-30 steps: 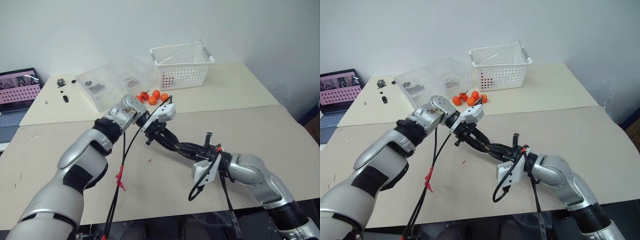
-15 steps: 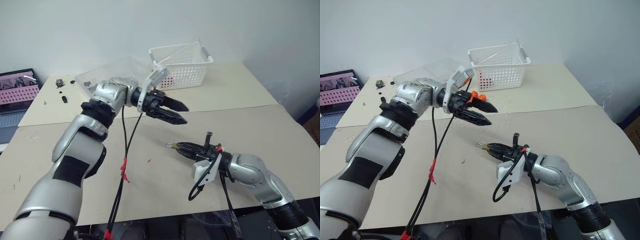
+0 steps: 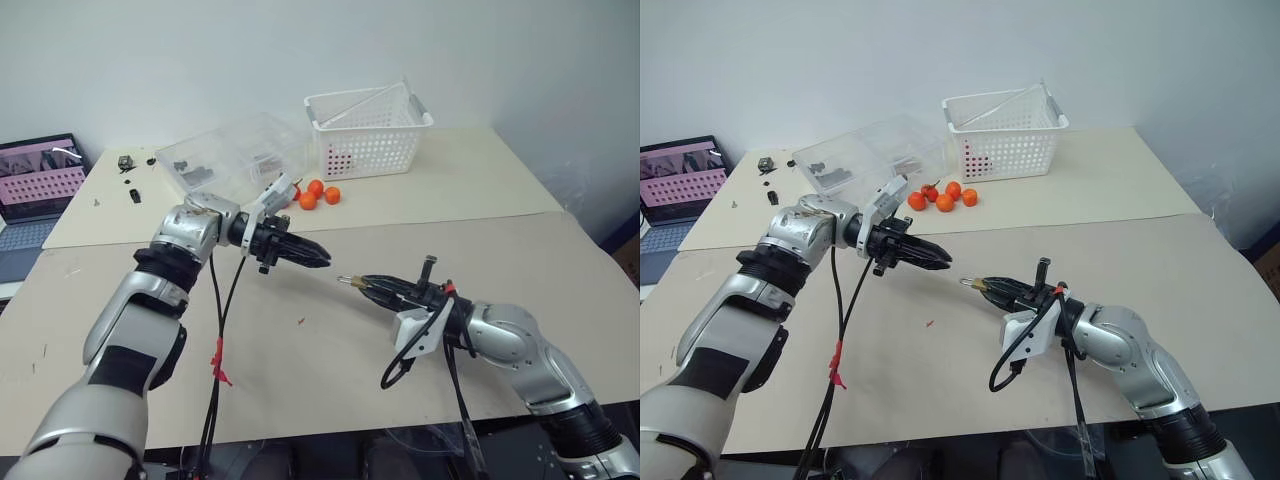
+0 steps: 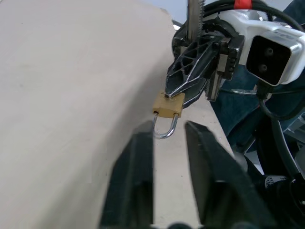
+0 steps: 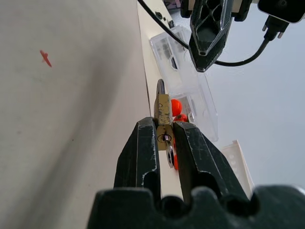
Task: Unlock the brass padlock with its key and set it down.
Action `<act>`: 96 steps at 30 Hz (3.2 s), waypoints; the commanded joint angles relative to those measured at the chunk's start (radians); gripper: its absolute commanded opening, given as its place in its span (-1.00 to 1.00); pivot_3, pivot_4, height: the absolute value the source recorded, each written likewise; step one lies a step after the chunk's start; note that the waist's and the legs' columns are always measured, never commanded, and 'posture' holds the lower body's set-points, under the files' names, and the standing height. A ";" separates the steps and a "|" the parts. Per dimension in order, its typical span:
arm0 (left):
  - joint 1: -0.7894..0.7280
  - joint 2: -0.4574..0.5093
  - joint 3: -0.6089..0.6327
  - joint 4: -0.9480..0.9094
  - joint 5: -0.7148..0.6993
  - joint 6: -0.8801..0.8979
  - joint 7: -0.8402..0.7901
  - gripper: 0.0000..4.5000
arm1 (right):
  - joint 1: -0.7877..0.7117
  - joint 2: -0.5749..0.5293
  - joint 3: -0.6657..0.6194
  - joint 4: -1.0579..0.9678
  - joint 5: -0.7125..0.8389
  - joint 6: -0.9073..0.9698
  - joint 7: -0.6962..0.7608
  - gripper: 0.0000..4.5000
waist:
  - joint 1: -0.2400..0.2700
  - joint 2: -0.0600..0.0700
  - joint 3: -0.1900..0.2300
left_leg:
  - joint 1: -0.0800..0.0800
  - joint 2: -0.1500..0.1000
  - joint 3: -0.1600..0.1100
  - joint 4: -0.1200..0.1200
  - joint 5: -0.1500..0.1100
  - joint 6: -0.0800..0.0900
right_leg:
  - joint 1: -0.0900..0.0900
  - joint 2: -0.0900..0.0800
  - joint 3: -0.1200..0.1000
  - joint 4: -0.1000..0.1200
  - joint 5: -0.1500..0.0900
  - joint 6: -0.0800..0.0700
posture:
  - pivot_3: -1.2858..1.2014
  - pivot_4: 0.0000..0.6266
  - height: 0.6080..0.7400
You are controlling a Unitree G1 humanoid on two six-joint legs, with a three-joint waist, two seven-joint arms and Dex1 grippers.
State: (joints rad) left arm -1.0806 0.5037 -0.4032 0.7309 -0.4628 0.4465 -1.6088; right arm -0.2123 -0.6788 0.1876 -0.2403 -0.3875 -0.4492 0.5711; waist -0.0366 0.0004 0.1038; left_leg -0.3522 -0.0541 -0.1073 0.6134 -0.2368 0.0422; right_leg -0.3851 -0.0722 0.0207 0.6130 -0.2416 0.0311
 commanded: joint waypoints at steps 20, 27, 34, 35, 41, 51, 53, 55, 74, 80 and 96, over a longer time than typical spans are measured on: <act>-0.002 -0.112 0.133 0.009 0.143 -0.034 0.001 -0.96 | -0.016 0.023 -0.016 -0.116 0.040 0.064 0.034 -0.95 | -0.006 0.000 0.000 | 0.000 0.000 0.000 0.000 0.000 0.000 | 0.000 0.000 0.000 0.000 0.000 0.000 | 0.03 -0.52 1.00; 0.002 -0.116 0.137 0.005 0.159 -0.038 -0.006 -0.96 | -0.041 0.019 -0.028 -0.109 0.042 0.062 0.029 -0.95 | -0.006 0.000 0.000 | 0.000 0.000 0.000 0.000 0.000 0.000 | 0.000 0.000 0.000 0.000 0.000 0.000 | 0.03 -0.52 1.00; 0.002 -0.122 0.144 -0.001 0.164 -0.033 -0.004 -0.96 | -0.091 0.012 -0.042 -0.087 0.042 0.064 0.028 -0.95 | -0.006 0.000 0.000 | 0.000 0.000 0.000 0.000 0.000 0.000 | 0.000 0.000 0.000 0.000 0.000 0.000 | 0.03 -0.52 1.00; 0.003 -0.123 0.145 -0.002 0.165 -0.032 -0.003 -0.96 | -0.096 0.011 -0.042 -0.081 0.038 0.063 0.026 -0.95 | -0.006 0.000 0.000 | 0.000 0.000 0.000 0.000 0.000 0.000 | 0.000 0.000 0.000 0.000 0.000 0.000 | 0.03 -0.52 1.00; 0.011 -0.129 0.152 -0.014 0.170 -0.026 0.001 -0.96 | -0.126 0.013 -0.042 -0.054 0.023 0.058 0.013 -0.95 | -0.006 0.000 0.000 | 0.000 0.000 0.000 0.000 0.000 0.000 | 0.000 0.000 0.000 0.000 0.000 0.000 | 0.03 -0.52 1.00; 0.010 -0.133 0.170 -0.016 0.184 -0.022 0.011 -0.96 | -0.129 0.005 -0.034 -0.011 0.000 0.028 -0.005 -0.95 | -0.007 0.000 0.000 | 0.000 0.000 0.000 -0.001 0.000 0.000 | 0.000 0.000 0.000 0.000 0.000 0.000 | 0.03 -0.52 1.00; 0.011 -0.128 0.171 -0.016 0.188 -0.024 0.012 -0.96 | -0.125 0.002 -0.038 -0.012 0.003 0.023 -0.004 -0.95 | -0.007 0.000 0.000 | 0.000 0.000 0.000 -0.001 0.000 0.000 | 0.000 0.000 0.000 0.000 0.000 0.000 | 0.03 -0.52 1.00; 0.013 -0.120 0.171 -0.013 0.198 -0.030 0.021 -0.96 | -0.122 -0.004 -0.044 -0.014 0.010 0.020 -0.002 -0.95 | -0.006 0.000 0.000 | 0.000 0.000 0.000 -0.001 0.000 0.000 | 0.000 0.000 0.000 0.000 0.000 0.000 | 0.03 -0.52 1.00; 0.198 0.126 0.198 -0.390 0.136 0.075 -0.006 0.81 | -0.113 -0.025 0.007 0.068 -0.033 -0.089 -0.024 -0.95 | -0.008 0.000 0.000 | 0.001 0.001 0.000 -0.001 0.000 0.000 | -0.001 0.001 0.002 0.001 0.000 0.000 | 0.03 -0.52 1.00; 0.254 0.186 0.236 -0.536 0.141 0.060 0.069 0.96 | -0.169 -0.012 0.049 0.157 -0.072 -0.164 -0.042 -0.95 | -0.006 0.000 0.000 | 0.002 0.001 0.000 -0.002 0.000 0.000 | -0.001 0.000 0.003 0.001 0.000 -0.001 | 0.03 -0.52 1.00; 0.346 0.262 0.226 -0.754 0.104 0.124 0.129 0.96 | -0.416 0.050 0.240 0.505 -0.482 -0.392 -0.327 -0.95 | -0.013 0.000 0.000 | 0.007 0.002 0.003 -0.006 0.001 -0.002 | -0.001 0.002 0.012 0.001 0.001 -0.002 | 0.03 -0.52 1.00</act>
State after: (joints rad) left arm -0.7307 0.7463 -0.1786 -0.0060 -0.3648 0.6024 -1.4715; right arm -0.5909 -0.6382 0.4211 0.2516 -0.8395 -0.8170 0.2912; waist -0.0492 0.0004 0.1039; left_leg -0.3442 -0.0521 -0.1041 0.6070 -0.2354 0.0397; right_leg -0.3862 -0.0697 0.0344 0.6141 -0.2403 0.0289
